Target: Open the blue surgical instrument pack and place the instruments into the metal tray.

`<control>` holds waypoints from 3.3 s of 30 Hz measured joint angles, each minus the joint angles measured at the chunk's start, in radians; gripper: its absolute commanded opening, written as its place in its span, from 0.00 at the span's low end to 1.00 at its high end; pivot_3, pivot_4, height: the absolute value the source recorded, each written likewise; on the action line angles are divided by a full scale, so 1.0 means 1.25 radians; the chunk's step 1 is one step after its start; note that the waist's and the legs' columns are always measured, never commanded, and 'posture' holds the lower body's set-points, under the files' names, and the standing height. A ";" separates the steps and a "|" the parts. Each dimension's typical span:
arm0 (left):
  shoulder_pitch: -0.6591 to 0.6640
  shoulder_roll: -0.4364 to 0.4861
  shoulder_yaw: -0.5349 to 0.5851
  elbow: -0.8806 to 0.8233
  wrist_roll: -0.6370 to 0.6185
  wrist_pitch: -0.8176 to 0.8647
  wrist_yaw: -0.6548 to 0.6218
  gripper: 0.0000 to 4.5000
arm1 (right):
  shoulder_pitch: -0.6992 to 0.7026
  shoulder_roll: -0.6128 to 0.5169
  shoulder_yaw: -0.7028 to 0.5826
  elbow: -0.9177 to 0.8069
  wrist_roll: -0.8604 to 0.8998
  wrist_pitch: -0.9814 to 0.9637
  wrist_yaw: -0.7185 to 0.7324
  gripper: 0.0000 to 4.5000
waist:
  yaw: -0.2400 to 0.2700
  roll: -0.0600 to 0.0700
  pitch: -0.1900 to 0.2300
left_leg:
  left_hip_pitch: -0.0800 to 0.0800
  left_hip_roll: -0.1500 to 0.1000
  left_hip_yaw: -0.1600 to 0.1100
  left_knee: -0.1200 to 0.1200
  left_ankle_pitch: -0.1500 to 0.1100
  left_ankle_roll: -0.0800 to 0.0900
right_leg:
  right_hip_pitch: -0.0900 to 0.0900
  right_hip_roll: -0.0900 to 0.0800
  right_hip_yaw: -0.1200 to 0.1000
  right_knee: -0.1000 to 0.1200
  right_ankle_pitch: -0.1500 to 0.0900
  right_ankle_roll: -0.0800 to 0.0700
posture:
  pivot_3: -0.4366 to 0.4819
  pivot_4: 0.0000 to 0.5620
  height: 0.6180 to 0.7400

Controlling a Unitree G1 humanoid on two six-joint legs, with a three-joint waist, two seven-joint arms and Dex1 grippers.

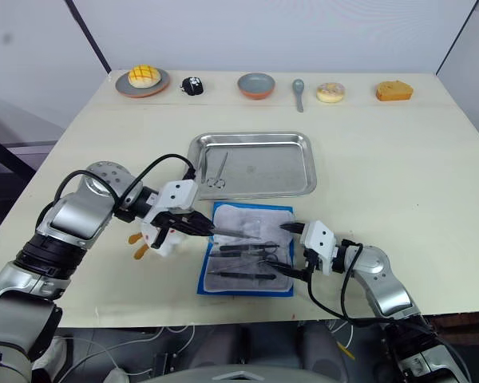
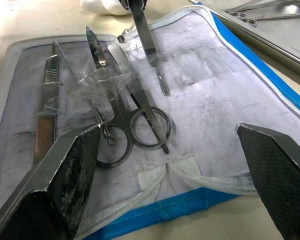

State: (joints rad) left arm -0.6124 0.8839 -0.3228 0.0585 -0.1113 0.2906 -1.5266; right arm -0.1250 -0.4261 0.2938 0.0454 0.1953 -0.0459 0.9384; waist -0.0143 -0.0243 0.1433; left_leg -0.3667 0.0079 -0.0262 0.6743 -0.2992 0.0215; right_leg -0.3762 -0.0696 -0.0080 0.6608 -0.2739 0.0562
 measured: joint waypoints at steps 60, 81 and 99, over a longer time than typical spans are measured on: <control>-0.015 -0.604 0.243 -0.051 -0.023 0.415 1.162 0.00 | -0.012 -0.001 0.002 0.019 0.000 -0.006 0.019 1.00 | 0.002 -0.004 -0.002 | 0.003 0.000 -0.001 -0.002 0.002 -0.004 | 0.002 -0.002 0.001 0.000 0.000 0.000 | 0.48 0.27 0.94; -0.010 -0.625 0.284 -0.003 -0.001 0.540 1.224 0.00 | -0.011 -0.001 0.001 0.018 0.000 -0.007 0.018 1.00 | 0.002 -0.005 -0.002 | 0.003 0.000 -0.001 -0.003 0.003 -0.005 | 0.002 -0.002 0.001 0.000 0.000 0.000 | 0.48 0.27 0.94; -0.015 -0.629 0.299 0.000 -0.008 0.549 1.208 0.30 | -0.011 -0.001 0.001 0.018 0.000 -0.007 0.018 1.00 | 0.002 -0.005 -0.002 | 0.003 0.000 -0.001 -0.003 0.003 -0.005 | 0.002 -0.003 0.001 -0.001 0.000 0.000 | 0.48 0.27 0.94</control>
State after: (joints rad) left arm -0.6309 0.0979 0.0511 0.0584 -0.1215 0.9767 -0.0170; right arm -0.1385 -0.4277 0.2949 0.0676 0.1954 -0.0544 0.9611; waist -0.0118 -0.0300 0.1414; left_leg -0.3631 0.0082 -0.0278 0.6705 -0.2958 0.0148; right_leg -0.3739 -0.0728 -0.0074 0.6602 -0.2735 0.0557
